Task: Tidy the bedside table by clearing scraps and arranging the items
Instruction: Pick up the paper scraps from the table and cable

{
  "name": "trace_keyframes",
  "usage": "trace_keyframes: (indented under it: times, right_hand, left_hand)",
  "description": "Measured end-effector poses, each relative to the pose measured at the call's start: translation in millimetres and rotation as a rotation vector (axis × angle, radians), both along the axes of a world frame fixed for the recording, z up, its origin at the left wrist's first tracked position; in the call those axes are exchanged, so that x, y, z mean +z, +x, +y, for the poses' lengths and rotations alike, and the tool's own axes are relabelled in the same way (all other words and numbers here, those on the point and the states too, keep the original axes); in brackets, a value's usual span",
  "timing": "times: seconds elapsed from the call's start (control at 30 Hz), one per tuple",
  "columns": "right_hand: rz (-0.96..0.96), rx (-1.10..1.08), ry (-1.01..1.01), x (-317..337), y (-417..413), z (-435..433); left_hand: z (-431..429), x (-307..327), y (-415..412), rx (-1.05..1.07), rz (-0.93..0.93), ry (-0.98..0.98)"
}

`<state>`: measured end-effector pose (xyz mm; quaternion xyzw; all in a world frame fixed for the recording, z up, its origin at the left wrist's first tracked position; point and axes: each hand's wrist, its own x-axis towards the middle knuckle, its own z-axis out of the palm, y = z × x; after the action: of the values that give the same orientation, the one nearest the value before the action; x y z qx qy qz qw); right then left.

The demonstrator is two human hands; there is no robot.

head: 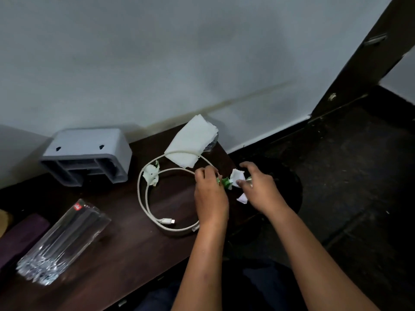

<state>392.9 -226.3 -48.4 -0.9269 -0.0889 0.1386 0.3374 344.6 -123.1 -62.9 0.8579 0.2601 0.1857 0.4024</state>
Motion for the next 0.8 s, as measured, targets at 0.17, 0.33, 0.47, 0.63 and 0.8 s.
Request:
trace_keyframes:
  times: [0.17,0.33,0.47,0.63,0.8]
  right_hand:
    - [-0.051,0.07,-0.087,-4,13,10]
    - [-0.15,0.09,-0.134,-9,10,15]
    - [-0.153,0.097,-0.091,-4,8,18]
    - [-0.232,-0.062,0.169,7,8,24]
    - [-0.202,-0.063,0.372,17,-3,52]
  left_hand:
    - [-1,0,2,-0.143,0.174,0.286]
    - [-1,-2,-3,-0.192,0.223,0.446]
    - [7,1,-7,-0.192,0.115,0.271]
    - [29,11,-7,0.018,0.097,-0.162]
    - [61,26,-18,0.265,0.045,-0.513]
